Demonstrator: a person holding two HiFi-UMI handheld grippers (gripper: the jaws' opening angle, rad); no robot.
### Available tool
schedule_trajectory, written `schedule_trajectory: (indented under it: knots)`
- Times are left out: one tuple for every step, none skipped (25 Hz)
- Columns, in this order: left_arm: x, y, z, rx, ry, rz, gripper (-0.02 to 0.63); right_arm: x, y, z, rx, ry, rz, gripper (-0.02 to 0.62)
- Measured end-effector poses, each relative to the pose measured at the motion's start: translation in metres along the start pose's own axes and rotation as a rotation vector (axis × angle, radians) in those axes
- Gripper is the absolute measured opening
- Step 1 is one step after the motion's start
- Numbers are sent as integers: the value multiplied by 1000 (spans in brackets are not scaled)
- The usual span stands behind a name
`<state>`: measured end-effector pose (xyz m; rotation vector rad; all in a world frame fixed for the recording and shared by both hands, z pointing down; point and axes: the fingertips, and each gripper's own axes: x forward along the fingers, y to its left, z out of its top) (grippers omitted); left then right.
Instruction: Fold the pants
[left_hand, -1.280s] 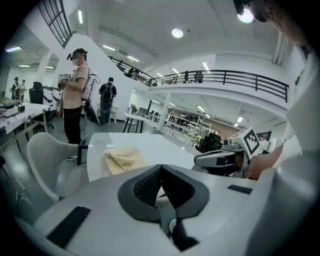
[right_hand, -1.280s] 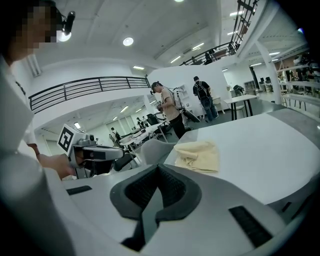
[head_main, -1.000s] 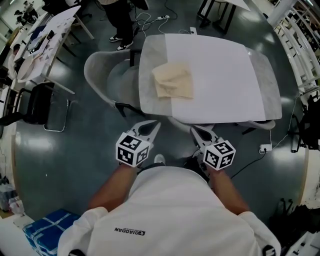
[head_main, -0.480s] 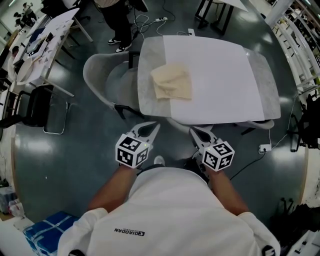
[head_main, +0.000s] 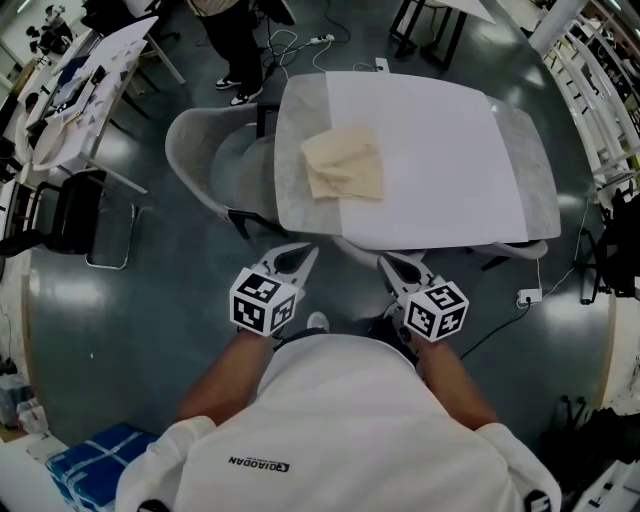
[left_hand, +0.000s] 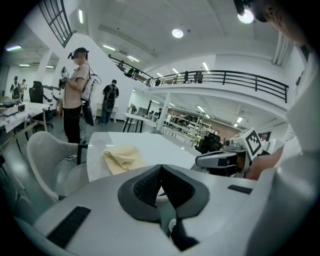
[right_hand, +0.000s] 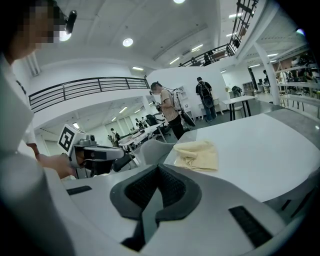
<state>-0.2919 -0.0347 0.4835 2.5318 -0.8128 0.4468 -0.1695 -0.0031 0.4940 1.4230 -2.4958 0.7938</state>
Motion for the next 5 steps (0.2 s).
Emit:
schedule_trajectory:
  knots:
    - [1,0,0,0,0,0,27,0,-1,0,0,1,0,20]
    - [1,1,0,0,1,1,26,0,-1,0,0,2,0,20]
    - [2,1,0,-1,1,1,26,1,-2,0,1,3,0,20]
    - [2,1,0,-2,1,1,26,1,-2,0,1,3,0,20]
    - [2,1,0,-3,1,2,26,1,-3,0,2,4,0,20]
